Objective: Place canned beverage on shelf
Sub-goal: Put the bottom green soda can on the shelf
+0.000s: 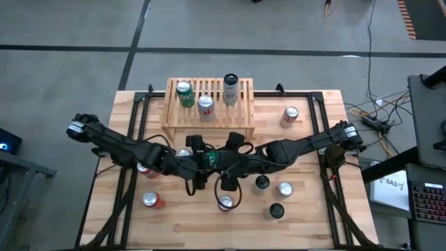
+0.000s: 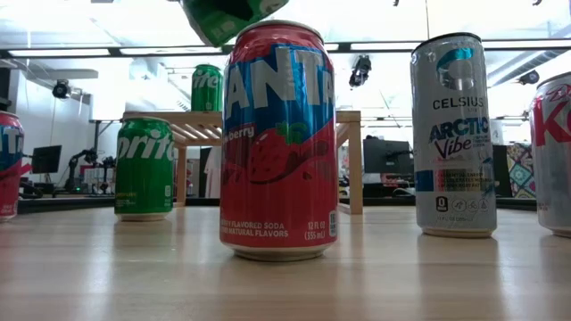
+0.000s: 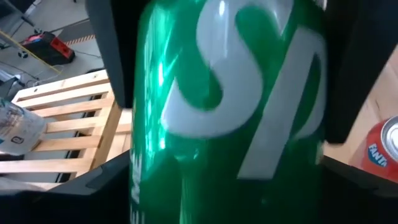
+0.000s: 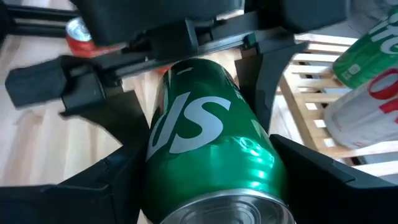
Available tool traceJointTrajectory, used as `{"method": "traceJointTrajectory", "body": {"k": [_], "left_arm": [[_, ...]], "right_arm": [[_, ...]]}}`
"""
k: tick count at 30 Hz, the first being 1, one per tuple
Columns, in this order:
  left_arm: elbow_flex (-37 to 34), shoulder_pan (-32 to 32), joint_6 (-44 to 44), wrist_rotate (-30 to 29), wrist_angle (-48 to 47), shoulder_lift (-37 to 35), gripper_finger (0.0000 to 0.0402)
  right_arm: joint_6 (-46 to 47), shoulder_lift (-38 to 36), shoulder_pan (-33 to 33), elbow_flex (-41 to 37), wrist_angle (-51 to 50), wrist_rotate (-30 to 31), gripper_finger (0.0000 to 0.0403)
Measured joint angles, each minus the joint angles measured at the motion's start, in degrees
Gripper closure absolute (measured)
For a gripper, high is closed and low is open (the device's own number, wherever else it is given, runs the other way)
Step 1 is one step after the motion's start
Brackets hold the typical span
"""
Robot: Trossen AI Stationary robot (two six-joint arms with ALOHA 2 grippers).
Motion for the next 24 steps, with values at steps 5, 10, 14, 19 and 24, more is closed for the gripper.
{"method": "traceJointTrajectory", "body": {"k": [5,10,14,19,24], "left_arm": [[1.68,0.00,-0.97,-1.14,-1.59,1.96,0.0111],[1.59,-0.34,-2.15,-5.07,-0.87,2.51,0.0127],[-2.24,-0.16,-1.31,-9.58,1.59,1.41,0.0127],[-8.43,-0.41,-1.01,-9.56,9.51,-3.82,0.0127],[-15.85,-0.42,1.64,-6.27,23.24,-12.18,0.0127]], "right_arm": [[0.07,0.00,-0.09,-0.07,-0.12,-0.33,0.0121],[0.01,0.00,-0.05,-0.07,1.17,-0.03,0.0070],[0.81,-0.31,-0.13,2.17,0.96,0.92,0.0028],[-0.85,-1.05,0.53,6.19,-0.35,1.54,0.0023],[-2.47,-2.85,0.59,9.34,-3.41,1.39,0.0021]]}}
